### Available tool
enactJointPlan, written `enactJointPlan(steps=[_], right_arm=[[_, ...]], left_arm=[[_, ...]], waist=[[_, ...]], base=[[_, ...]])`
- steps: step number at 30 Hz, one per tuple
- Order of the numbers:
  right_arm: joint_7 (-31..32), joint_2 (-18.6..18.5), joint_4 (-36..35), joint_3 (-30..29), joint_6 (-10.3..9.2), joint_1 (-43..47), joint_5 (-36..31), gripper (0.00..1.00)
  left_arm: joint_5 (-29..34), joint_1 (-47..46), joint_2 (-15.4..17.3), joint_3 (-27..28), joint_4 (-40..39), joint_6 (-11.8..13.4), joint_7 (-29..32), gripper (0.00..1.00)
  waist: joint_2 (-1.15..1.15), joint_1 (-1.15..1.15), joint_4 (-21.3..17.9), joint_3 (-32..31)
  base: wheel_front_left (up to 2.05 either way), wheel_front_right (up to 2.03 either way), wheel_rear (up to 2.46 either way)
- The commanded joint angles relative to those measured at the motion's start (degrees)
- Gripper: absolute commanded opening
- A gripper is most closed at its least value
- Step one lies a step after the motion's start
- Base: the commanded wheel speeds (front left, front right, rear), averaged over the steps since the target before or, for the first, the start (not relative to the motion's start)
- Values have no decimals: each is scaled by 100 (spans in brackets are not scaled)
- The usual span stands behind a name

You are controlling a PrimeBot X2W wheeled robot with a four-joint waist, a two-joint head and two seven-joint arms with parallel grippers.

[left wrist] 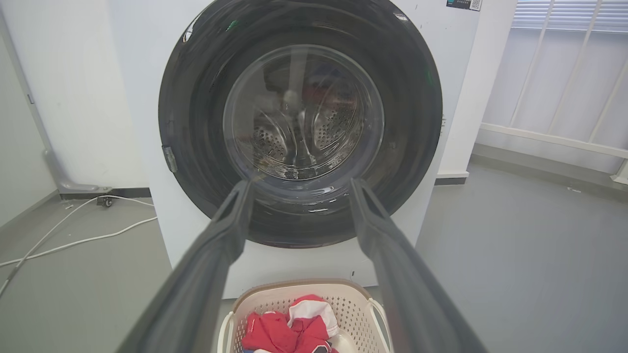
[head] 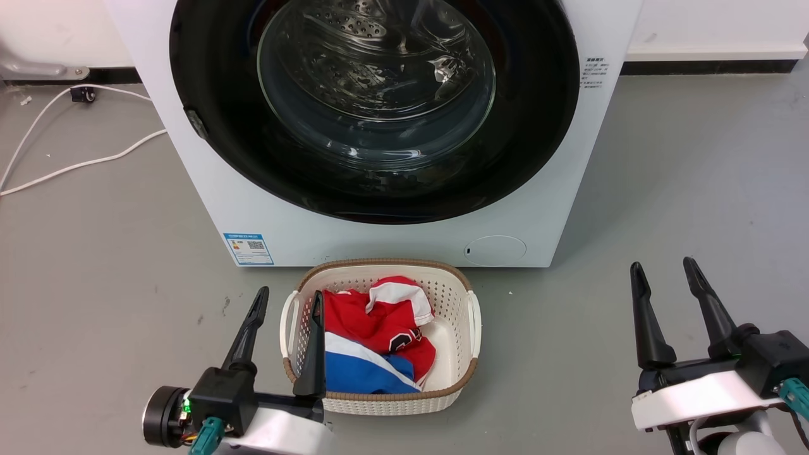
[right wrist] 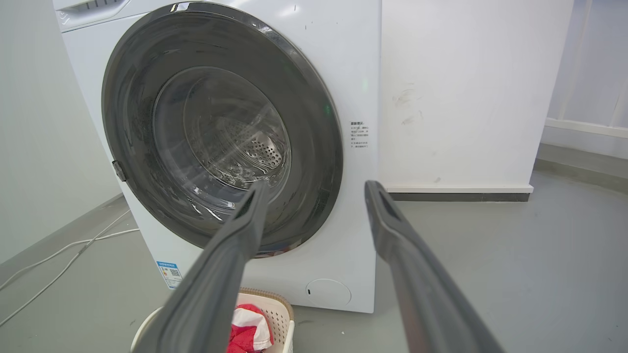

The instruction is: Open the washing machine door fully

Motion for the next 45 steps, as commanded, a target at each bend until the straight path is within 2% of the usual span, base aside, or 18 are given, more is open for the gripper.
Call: enactJointPlan(steps=[1,10,19,24,30,45], right_arm=[[-53,-2,-62,8,-2,42,-110,100],[-144,-1,-121,27,-2,81,-200,100],[-243,0,75,68,-2,149,98,100],[-294,0,164,95,-2,151,-99,100],[-283,0,205,91,-2,127,-100,100],[-283,0,180,51,-2,99,-45,100]], left_arm=[[124,58,1,9,-55,-1,-56,100],[363,196,-171,214,-179,-222,-154,100],[535,351,-448,605,-17,-872,-246,100],[789,417,-521,725,23,-1090,-294,100],[817,433,-558,802,51,-1204,-284,100],[741,402,-569,826,55,-1243,-284,100]], waist=[[-1,0,1,-2],[-1,0,-15,-40],[-1,0,-16,-62],[-1,0,0,-70],[-1,0,6,-79],[-1,0,-19,-49]], base=[[0,0,0],[0,0,0],[0,0,0],[0,0,0],[0,0,0],[0,0,0]])
